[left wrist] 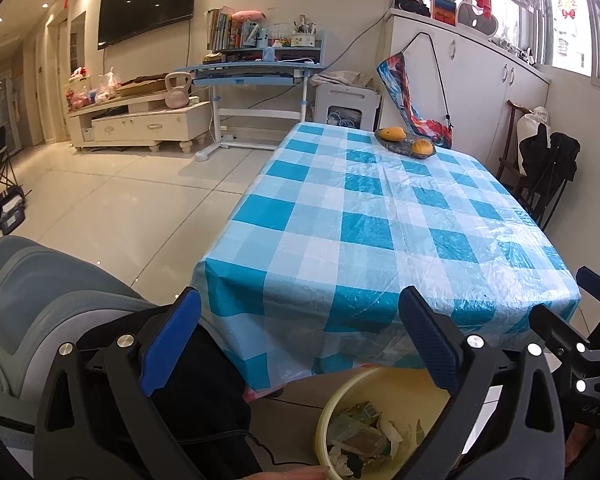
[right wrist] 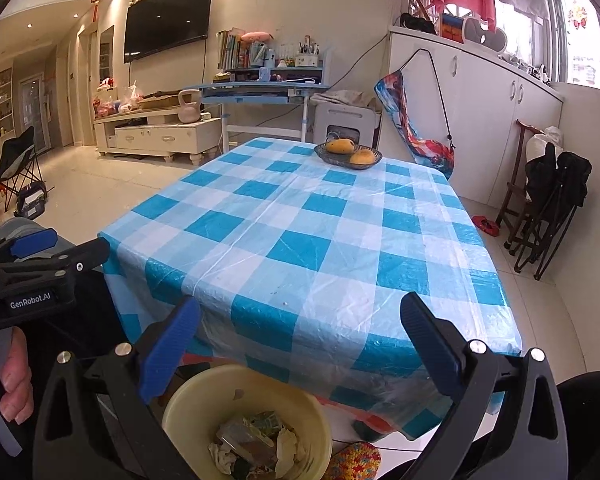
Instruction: Collect trash
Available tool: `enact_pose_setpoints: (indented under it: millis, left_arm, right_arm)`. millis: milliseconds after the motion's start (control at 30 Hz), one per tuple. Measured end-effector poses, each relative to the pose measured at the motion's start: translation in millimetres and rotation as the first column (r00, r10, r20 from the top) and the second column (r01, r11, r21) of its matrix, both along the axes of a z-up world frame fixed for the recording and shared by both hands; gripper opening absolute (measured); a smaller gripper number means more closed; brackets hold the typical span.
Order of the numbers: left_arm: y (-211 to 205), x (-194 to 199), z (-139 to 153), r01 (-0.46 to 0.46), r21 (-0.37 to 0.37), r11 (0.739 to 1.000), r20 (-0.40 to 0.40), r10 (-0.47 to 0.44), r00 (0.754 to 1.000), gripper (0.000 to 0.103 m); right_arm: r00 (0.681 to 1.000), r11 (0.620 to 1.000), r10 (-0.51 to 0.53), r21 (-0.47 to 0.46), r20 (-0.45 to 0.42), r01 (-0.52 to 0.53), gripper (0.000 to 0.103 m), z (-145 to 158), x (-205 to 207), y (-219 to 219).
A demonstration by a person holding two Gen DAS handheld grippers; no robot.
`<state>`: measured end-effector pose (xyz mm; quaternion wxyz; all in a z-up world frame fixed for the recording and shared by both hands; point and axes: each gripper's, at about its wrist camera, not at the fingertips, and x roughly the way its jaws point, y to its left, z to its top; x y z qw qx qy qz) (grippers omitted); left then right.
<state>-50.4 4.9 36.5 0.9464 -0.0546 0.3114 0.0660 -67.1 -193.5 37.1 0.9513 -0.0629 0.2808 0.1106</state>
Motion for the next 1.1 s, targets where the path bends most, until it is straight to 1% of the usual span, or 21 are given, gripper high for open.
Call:
enact_pose_setpoints:
  millis: [300,433,600,667,767,1000,1100]
  left_arm:
    - [-9,1,4,0.014,0.018,1.000,0.009,-0.014,1.000,0.095]
    - [-10,-1,5,0.023,0.018,1.000,0.038,-0.024,0.999,0.095]
    - [-20,-3,4,0.077,0.054,0.996,0.050,-0.079,0.996,0.095]
    - [-26,-4,4,0.086,0.085,0.993,0.053,-0.090,0.995,0.095]
    - [-29,-3,2,0.091,0.097,0.991,0.043,-0.095,0.995,0.095]
    - [-22,4,-3,0.108,0.061,0.992,-0.018,-0.107,0.994,0.095]
    - [-19,7,-7,0.129,0.020,0.991,-0.039,-0.128,0.991,0.095]
  right_arm:
    - [1.000,1.000,-0.002,0.006,0.004,0.002,0.096,1,0,-3]
    - [1.000,1.000,0.000,0.005,-0.001,0.000,0.096,1,1,-4]
    - [1.000,1.000,0.002,0.006,-0.002,-0.002,0.096,0,1,-5]
    - [1.000,1.000,0.000,0.006,-0.002,0.000,0.096,0,1,-5]
    - [1.000,1.000,-0.008,0.005,-0.008,0.008,0.096,-1,3,-6]
    - [1.000,1.000,-0.014,-0.002,0.000,0.014,0.096,-2,4,-3]
    - [1.000,1.000,-0.008,-0.013,-0.002,0.008,0.096,-3,4,-1]
